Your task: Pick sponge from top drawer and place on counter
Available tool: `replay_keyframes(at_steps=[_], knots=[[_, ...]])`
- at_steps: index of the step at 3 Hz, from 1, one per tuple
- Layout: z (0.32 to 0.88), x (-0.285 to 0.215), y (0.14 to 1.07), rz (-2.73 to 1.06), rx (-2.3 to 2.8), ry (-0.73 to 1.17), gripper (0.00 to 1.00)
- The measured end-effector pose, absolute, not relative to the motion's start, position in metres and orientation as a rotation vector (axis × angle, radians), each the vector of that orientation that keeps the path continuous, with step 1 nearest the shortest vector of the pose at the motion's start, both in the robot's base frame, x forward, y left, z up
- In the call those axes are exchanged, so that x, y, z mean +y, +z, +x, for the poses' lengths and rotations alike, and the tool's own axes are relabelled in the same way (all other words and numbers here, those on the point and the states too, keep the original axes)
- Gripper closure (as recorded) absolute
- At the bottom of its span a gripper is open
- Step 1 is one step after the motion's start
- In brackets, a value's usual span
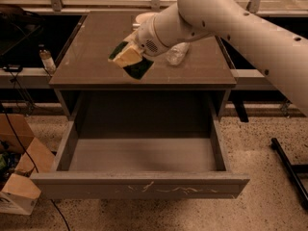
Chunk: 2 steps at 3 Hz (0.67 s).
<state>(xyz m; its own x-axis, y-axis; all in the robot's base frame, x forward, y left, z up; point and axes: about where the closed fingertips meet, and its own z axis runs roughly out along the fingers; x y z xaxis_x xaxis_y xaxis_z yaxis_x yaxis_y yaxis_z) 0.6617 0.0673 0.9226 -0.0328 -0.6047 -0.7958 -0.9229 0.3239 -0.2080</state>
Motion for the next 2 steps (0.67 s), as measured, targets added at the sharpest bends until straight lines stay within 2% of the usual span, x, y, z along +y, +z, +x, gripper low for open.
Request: replay_keyframes(at_steps=[2], knots=[[0.719, 0.122, 0.920, -1.350, 1.637, 0.489, 1.00]])
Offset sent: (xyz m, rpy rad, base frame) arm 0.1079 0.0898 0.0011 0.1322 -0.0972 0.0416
